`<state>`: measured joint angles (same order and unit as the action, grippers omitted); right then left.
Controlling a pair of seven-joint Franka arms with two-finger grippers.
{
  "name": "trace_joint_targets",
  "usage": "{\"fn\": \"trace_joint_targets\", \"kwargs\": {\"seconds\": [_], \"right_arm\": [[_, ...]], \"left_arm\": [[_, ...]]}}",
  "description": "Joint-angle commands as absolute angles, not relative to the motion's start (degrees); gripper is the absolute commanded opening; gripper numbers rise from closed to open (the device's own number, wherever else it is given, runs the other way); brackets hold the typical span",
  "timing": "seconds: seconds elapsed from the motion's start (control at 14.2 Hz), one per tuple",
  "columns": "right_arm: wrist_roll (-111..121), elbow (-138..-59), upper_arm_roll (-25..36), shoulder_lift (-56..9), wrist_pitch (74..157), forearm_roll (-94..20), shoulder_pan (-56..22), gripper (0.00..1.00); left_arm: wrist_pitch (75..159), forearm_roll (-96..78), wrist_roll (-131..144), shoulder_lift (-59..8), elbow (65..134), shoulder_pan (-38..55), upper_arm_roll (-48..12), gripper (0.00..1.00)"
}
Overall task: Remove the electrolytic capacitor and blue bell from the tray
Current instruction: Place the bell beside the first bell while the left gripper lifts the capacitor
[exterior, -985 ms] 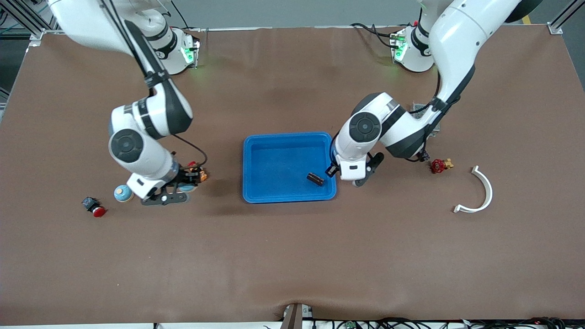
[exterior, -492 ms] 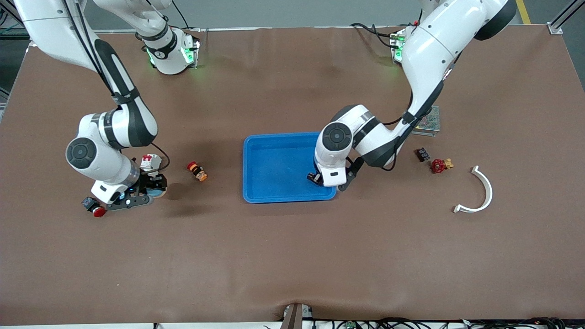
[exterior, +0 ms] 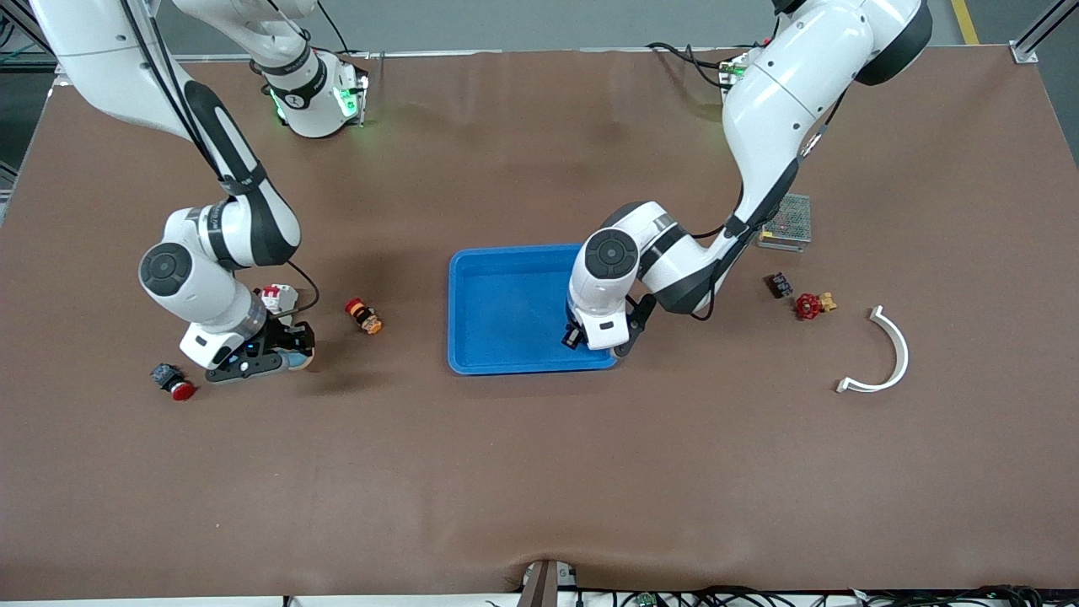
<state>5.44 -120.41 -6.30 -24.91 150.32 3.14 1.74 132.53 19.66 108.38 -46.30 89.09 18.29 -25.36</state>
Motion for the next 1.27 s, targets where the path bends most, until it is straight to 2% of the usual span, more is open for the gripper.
{"fn": "trace_joint_targets", "kwargs": {"seconds": [0.0,0.21,0.28,0.42,0.49,0.56,0.63,0.77,1.06,1.2], "right_arm": [[5.5,-120.8,-6.6,-27.2,154.1,2.3,1.8,0.00],[5.3,-120.9,-6.6,-29.0,156.0,2.3,1.1,0.00],[5.2,-120.9,-6.6,-29.2,156.2,2.3,1.1,0.00],[4.8,-120.9,-6.7,-29.3,156.0,2.3,0.9,0.00],[4.6,-120.9,-6.7,-29.3,155.7,2.3,0.7,0.00],[3.4,-120.8,-6.7,-29.2,155.3,2.3,0.6,0.41],[3.3,-120.8,-6.7,-29.0,155.2,2.3,0.1,0.99],[3.3,-119.9,-6.8,-26.9,150.7,2.3,-0.5,1.00],[3.1,-109.5,-6.9,-23.6,130.0,2.3,-0.7,1.00],[3.1,-104.7,-6.9,-23.6,124.9,2.3,-0.5,1.00]], "left_arm": [[133.0,20.9,110.3,-48.0,87.4,21.0,-23.0,0.52],[133.1,20.9,110.6,-48.2,87.4,21.1,-22.8,0.38],[133.1,20.8,110.5,-48.2,87.4,21.0,-22.8,0.29],[133.1,20.9,110.0,-48.1,87.4,21.0,-22.8,0.05],[133.1,21.0,110.0,-47.9,87.4,21.0,-22.8,0.00],[133.1,21.2,109.9,-47.6,87.4,20.9,-22.8,0.00],[133.1,21.3,109.9,-47.0,87.4,20.9,-22.8,0.00],[132.0,21.4,109.8,-45.6,87.4,20.7,-22.8,0.00],[127.0,21.4,107.1,-41.6,87.4,19.9,-22.9,0.00],[123.9,21.3,104.7,-39.6,87.5,19.1,-22.9,0.00]]}}
